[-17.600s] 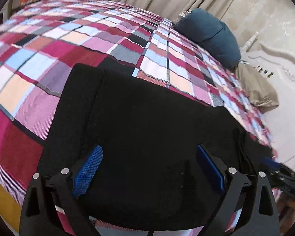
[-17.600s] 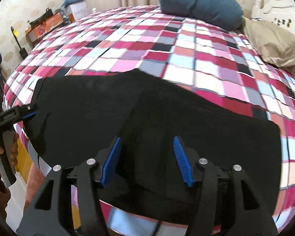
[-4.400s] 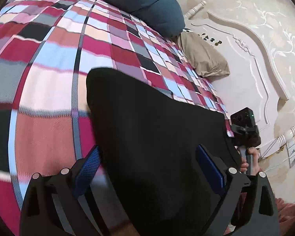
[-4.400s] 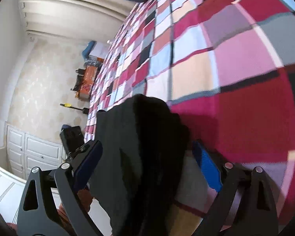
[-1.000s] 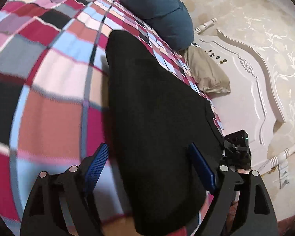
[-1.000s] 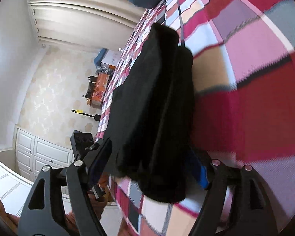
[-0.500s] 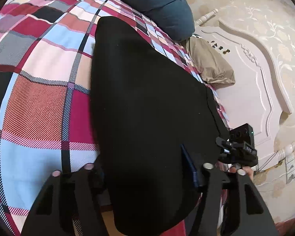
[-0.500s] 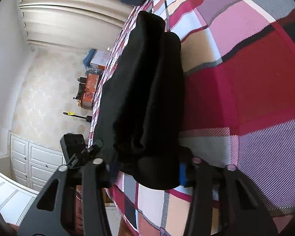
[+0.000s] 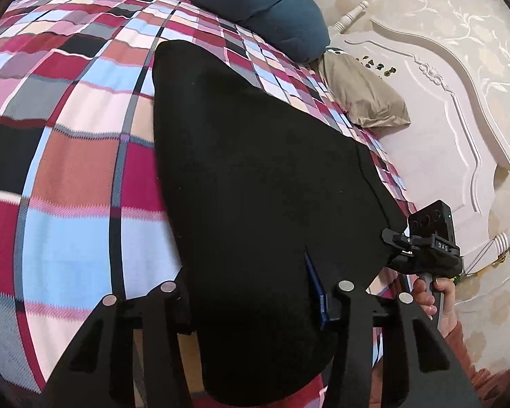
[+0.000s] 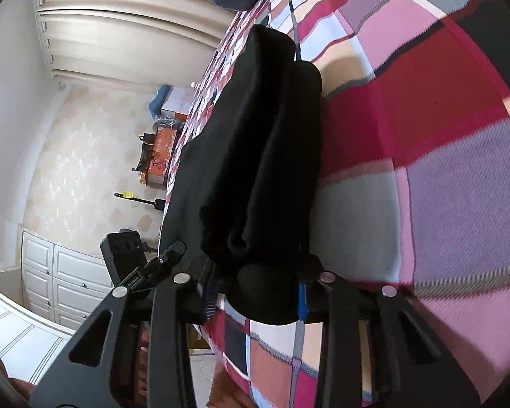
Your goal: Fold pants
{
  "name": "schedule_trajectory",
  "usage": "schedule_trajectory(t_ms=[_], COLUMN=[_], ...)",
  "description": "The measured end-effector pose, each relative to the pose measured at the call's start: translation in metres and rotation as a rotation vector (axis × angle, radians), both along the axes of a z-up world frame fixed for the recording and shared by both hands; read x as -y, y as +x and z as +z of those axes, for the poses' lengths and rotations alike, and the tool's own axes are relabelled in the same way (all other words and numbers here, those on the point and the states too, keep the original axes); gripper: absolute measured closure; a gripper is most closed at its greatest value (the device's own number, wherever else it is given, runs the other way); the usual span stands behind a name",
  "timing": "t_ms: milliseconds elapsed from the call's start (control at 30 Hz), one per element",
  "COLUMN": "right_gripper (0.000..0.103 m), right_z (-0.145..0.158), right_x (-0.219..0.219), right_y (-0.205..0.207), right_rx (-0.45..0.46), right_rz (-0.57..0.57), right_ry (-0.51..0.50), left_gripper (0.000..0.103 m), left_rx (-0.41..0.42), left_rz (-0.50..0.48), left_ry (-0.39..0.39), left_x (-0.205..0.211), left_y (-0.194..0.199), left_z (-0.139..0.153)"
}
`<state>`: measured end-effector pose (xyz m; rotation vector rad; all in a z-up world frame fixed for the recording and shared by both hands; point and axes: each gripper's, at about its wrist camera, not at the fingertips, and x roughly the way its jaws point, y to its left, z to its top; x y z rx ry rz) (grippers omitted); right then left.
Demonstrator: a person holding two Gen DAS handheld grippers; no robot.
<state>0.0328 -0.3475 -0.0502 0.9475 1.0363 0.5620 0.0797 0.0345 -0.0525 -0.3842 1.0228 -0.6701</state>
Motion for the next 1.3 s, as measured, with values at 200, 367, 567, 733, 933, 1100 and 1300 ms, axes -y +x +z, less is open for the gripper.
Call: schedule_trajectory(t_ms=[200, 367, 567, 733, 933, 1100, 1300], right_gripper=[0.069, 0.069, 0.069, 0.069, 0.068, 0.061, 0.056], right_z=[-0.005, -0.007, -0.009, -0.011, -0.019, -0.024, -0.029], right_x=[0.0, 0.0, -0.001, 0.001, 0.003, 0.006, 0.009], right_y=[0.009, 0.016, 0.018, 0.016, 0.013, 0.013, 0.013], right_rx=[-0.01, -0.011, -0.011, -0.01, -0.017, -0.018, -0.017], right_rz=[-0.006, -0.007, -0.003, -0.001, -0.008, -0.02, -0.021], right_ry=[0.018, 0.024, 0.025, 0.028, 0.055, 0.106, 0.183], left_gripper=[0.054, 0.054, 0.054, 0.054, 0.049, 0.033, 0.017], left_rx=[-0.009, -0.013, -0.015, -0.016, -0.001, -0.031, 0.002], left_rz=[0.006, 0.012, 0.007, 0.006, -0.007, 0.008, -0.007], left_ry=[-0.016, -0.027, -0.027, -0.028, -0.023, -0.07, -0.087], left_x=[-0.002, -0.002, -0.003, -0.004, -0.003, -0.008, -0.002], left_y=[-0.004, -0.005, -0.006, -0.007, -0.008, -0.007, -0.014], left_z=[-0.001, -0.003, -0.003, -0.003, -0.007, -0.015, -0.013])
